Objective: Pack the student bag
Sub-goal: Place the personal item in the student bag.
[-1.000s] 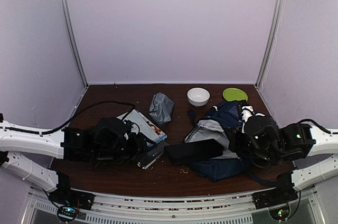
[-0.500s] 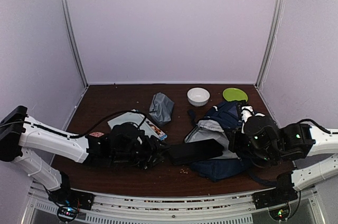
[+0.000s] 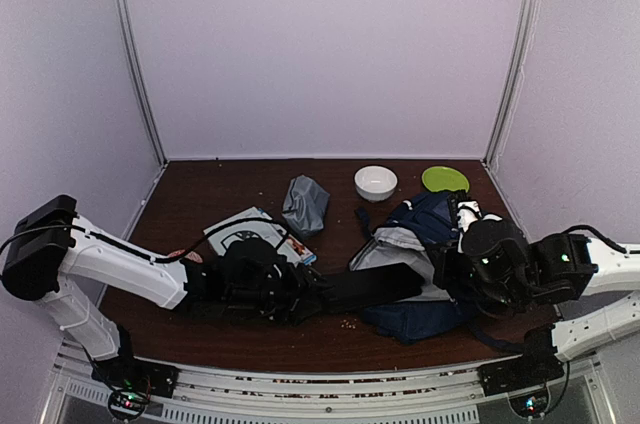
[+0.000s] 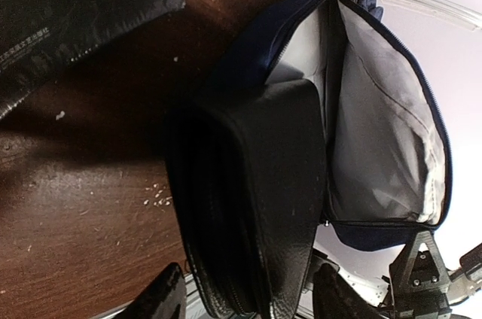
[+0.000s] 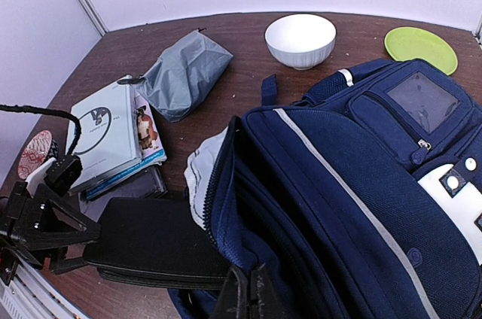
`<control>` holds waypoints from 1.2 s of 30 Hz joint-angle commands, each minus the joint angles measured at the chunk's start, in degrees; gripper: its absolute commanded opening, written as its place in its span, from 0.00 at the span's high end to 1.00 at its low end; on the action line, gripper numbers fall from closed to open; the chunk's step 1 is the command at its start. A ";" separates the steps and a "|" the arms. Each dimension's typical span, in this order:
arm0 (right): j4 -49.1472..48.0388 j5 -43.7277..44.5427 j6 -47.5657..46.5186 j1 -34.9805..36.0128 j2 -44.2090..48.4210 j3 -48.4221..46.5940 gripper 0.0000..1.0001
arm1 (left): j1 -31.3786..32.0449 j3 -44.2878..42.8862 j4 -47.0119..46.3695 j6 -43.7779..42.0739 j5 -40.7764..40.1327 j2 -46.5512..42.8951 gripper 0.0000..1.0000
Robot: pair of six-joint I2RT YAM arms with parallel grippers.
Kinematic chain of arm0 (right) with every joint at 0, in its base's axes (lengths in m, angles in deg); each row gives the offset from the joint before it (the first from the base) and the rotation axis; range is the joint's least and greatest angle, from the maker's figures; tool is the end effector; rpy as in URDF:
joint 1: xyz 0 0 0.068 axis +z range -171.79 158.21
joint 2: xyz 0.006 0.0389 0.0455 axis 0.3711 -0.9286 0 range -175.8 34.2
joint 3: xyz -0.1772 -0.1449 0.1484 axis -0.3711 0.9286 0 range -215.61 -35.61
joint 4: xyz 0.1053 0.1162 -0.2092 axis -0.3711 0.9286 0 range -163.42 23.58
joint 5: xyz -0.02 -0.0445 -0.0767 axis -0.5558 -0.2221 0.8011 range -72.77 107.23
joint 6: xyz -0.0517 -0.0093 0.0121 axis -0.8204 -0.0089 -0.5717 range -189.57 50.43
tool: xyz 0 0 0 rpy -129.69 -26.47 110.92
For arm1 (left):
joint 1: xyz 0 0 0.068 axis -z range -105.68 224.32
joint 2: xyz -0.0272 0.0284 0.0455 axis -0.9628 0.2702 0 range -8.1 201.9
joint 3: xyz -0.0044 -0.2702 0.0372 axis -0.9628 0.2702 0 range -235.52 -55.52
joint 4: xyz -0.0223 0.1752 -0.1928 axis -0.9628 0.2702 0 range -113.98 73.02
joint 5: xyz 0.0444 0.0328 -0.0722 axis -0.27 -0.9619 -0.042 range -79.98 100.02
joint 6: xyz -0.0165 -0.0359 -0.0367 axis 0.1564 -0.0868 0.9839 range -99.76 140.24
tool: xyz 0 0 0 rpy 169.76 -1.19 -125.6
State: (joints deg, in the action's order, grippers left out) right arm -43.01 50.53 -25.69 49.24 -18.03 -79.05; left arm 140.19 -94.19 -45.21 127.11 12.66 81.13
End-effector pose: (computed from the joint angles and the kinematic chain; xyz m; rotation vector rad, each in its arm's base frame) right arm 0.0802 0.1733 0.2785 -0.2077 2.1620 0.5146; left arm 0.1269 -0.2872 0.1727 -0.9081 2.5323 -1.5748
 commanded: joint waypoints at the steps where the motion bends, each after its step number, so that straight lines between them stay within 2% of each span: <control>1: -2.11 2.38 0.15 0.34 1.00 -1.21 1.00 | -0.80 -1.05 -5.31 0.70 1.64 3.01 0.02; 6: -1.73 1.30 0.32 0.43 1.25 -1.38 1.00 | -0.91 -2.80 -7.56 0.65 2.79 6.92 0.02; 9: -1.33 0.59 0.54 0.51 1.55 -1.52 1.00 | -1.09 -2.68 -8.67 0.32 2.35 7.45 0.09; 12: -1.03 0.15 0.56 0.71 1.68 -1.65 1.00 | -1.18 -1.81 -9.46 -0.54 1.15 6.67 0.28; 14: -0.66 0.27 0.34 0.87 1.77 -1.86 1.00 | -1.18 -1.51 -9.13 -1.89 0.05 5.55 0.49; 15: -0.50 0.28 0.24 0.95 1.84 -1.98 1.00 | -1.18 -1.72 -8.46 -2.71 -0.18 4.90 0.62; 19: 0.02 0.49 -0.32 0.96 1.88 -3.34 1.00 | -1.39 -3.34 -6.79 -7.16 -0.69 3.67 1.00; 23: 0.35 0.87 -0.92 1.05 2.02 -6.32 1.00 | -2.00 -4.99 -5.33 -13.02 -2.90 1.00 1.00; 29: -0.80 -0.30 -1.82 1.02 1.29 -13.81 1.00 | -2.32 -6.77 -10.13 -20.10 -9.44 -2.82 1.00; 33: -1.41 -2.34 -2.48 1.12 -0.90 -18.21 1.00 | -2.28 -9.51 -10.05 -21.34 -11.11 -1.37 1.00; 36: -0.36 -2.30 -2.46 1.21 -2.37 -19.58 1.00 | -2.25 -10.24 -13.74 -21.26 -9.85 2.18 1.00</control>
State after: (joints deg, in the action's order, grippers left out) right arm -37.83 47.95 -27.62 49.87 -19.62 -94.83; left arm 138.13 -101.19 -49.26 108.82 4.35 80.81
